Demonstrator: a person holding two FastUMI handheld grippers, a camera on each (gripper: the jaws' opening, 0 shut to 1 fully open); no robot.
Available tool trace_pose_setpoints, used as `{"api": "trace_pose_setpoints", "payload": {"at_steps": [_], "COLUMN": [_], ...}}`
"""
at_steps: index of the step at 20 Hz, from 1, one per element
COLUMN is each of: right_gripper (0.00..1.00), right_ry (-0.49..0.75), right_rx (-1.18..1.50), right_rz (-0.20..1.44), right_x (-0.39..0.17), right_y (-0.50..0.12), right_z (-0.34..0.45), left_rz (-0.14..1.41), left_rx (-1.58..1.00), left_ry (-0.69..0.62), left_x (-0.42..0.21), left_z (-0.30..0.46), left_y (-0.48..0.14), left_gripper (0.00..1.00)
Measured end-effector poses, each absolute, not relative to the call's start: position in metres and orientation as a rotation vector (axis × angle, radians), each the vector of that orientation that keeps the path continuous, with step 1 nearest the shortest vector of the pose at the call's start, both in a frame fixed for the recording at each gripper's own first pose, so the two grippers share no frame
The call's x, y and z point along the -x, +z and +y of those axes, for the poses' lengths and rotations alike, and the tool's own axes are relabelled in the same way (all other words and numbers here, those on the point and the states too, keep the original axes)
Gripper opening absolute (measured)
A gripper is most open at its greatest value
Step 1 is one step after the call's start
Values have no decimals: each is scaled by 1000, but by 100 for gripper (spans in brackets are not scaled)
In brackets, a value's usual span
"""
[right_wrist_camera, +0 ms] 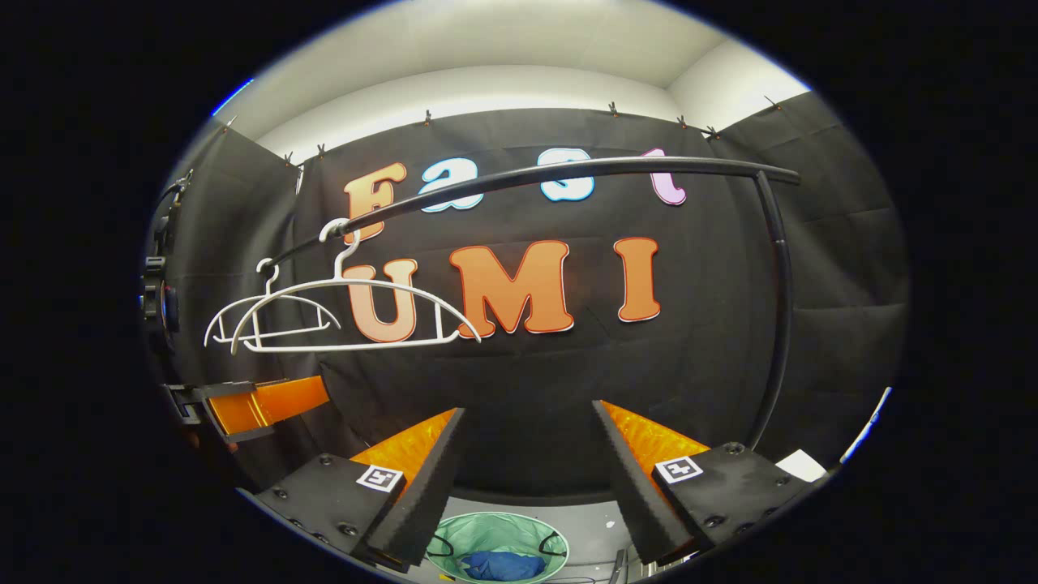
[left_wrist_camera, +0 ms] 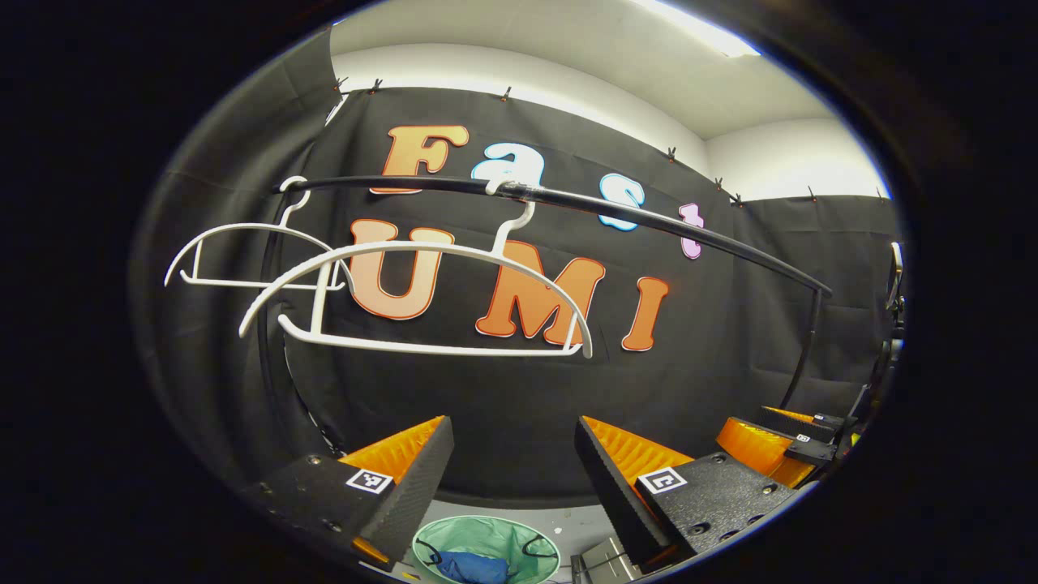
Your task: Grasp the clothes on the hanger with both hands and then place them into the laundry hamper below.
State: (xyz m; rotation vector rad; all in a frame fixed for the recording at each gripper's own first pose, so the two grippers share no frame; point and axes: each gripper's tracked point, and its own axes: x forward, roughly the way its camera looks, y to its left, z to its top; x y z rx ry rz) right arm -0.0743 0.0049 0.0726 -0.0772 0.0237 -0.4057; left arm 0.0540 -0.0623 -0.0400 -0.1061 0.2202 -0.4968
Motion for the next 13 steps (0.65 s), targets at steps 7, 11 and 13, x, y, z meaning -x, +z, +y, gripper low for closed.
{"api": "trace_pose_setpoints", "payload": {"at_steps": [7, 11, 13], "right_gripper": [89, 89, 89], "right_ry": [-409, -410, -409], "right_rx": [76, 72, 73], "right_rz": [16, 15, 13], "right_x": [73, 74, 73], "right_y": [72, 69, 68], "right_z": [5, 7, 7], "left_rz": [203, 208, 207], "left_rx": [100, 103, 105], "left_ry": [-472, -460, -457], "left_x": [-54, -56, -56], "left_z": [-56, -53, -51], "left_y": [-37, -39, -39], "left_gripper": [95, 92, 92]}}
